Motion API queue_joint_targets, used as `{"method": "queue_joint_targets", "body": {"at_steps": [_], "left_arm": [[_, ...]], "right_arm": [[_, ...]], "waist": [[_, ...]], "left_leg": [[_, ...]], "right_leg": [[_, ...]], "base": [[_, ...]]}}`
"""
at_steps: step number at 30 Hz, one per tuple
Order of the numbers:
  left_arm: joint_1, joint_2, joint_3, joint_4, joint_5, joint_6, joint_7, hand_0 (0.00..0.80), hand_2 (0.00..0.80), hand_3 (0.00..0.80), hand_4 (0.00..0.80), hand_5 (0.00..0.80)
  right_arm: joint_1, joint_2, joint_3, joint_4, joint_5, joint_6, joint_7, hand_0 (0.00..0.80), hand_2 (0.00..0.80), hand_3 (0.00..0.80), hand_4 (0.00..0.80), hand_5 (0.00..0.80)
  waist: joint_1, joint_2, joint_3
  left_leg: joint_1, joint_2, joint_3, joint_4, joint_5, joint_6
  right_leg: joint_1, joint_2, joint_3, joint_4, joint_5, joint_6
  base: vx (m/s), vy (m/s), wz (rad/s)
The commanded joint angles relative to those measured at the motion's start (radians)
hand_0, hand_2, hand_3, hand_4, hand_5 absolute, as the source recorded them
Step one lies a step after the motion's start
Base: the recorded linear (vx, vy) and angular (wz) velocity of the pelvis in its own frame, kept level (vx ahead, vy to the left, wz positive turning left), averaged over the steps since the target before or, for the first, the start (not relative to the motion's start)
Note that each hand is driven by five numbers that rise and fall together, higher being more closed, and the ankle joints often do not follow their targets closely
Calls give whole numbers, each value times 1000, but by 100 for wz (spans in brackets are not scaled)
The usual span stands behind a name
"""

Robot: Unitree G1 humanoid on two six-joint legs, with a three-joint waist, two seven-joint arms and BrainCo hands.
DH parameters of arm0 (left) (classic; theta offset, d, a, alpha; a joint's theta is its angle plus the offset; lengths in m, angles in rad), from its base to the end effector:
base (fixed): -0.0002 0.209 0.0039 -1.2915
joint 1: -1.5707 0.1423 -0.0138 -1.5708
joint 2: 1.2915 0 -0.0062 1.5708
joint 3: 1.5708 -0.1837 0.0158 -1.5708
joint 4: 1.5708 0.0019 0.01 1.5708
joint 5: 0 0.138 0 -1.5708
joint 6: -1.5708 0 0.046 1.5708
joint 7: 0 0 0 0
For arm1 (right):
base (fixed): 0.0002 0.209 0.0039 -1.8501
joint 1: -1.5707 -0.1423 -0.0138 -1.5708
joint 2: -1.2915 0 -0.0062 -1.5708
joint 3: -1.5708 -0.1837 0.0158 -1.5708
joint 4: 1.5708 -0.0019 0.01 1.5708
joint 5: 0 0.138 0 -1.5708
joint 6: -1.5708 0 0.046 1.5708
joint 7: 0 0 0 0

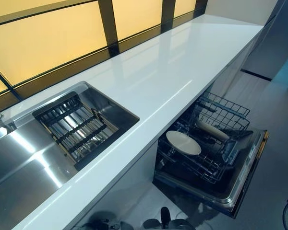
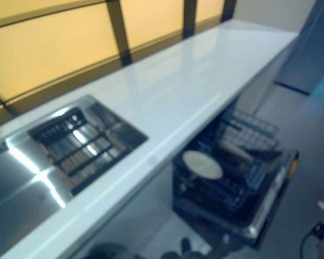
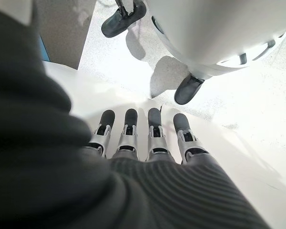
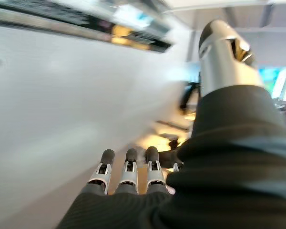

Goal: Take plates into dishwasher

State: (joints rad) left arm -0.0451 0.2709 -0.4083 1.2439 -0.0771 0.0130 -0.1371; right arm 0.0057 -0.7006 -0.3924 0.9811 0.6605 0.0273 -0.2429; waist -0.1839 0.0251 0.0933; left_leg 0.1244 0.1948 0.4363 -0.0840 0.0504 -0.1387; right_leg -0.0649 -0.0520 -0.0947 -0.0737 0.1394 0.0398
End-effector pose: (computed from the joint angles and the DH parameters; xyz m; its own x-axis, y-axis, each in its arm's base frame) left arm 0.0810 0.2192 -0.1150 0.2773 0.0058 -0.9608 0.3716 0.9215 0.1128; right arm 0.1025 -0.3991 0.0040 0.2989 -0.8202 -0.4878 0.8710 0.4433 -0.2117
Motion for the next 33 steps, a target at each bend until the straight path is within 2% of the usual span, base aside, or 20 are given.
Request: {"method": "queue_joint_targets", "body": {"at_steps": [1,5,6,12,17,24,33], "left_arm": [[-123,67,75,33,44,-20,17,0,0,0,0,0],[-165,65,50,4,19,-32,24,0,0,0,0,0],[-184,60,33,-9,2,-42,28,0,0,0,0,0],[-239,52,-8,-60,-44,-62,31,0,0,0,0,0],[-265,53,-31,-96,-75,-62,29,0,0,0,0,0],[-290,76,-54,-144,-112,-63,17,0,0,0,0,0],[-301,93,-73,-185,-123,-81,4,0,0,0,0,0]], "right_arm": [[-46,17,-20,37,21,-43,35,0,0,0,0,0],[-61,34,5,100,46,-61,87,0,0,0,0,0],[-76,33,19,126,50,-68,103,0,0,0,0,0],[-151,17,82,230,72,-89,143,0,0,0,0,0],[-213,12,137,277,99,-106,141,0,0,0,0,0],[-276,6,199,288,102,-152,146,0,0,0,0,0],[-364,-6,293,206,68,-260,225,0,0,0,0,0]], "waist": [[-21,-20,30],[-21,18,85],[-21,42,113],[-14,136,205],[-8,194,264],[-9,248,335],[-10,273,372]], "left_leg": [[-66,31,-39,6,52,26],[-117,30,-63,47,57,29],[-144,25,-77,64,58,29],[-220,-6,-118,80,80,25],[-266,-26,-133,92,88,25],[-340,-55,-159,136,89,33],[-369,-74,-164,144,92,36]], "right_leg": [[49,-35,-31,103,-125,22],[-9,-60,-47,201,-168,11],[-39,-73,-51,237,-183,7],[-136,-113,-54,309,-208,0],[-209,-137,-53,372,-228,-9],[-322,-156,-27,495,-265,-25],[-379,-160,-12,531,-274,-32]], "base": [[-69,-57,-3],[-132,-8,-2],[-170,31,5],[-179,61,4],[-110,15,-8],[-83,-9,-4],[-46,-2,-5]]}}
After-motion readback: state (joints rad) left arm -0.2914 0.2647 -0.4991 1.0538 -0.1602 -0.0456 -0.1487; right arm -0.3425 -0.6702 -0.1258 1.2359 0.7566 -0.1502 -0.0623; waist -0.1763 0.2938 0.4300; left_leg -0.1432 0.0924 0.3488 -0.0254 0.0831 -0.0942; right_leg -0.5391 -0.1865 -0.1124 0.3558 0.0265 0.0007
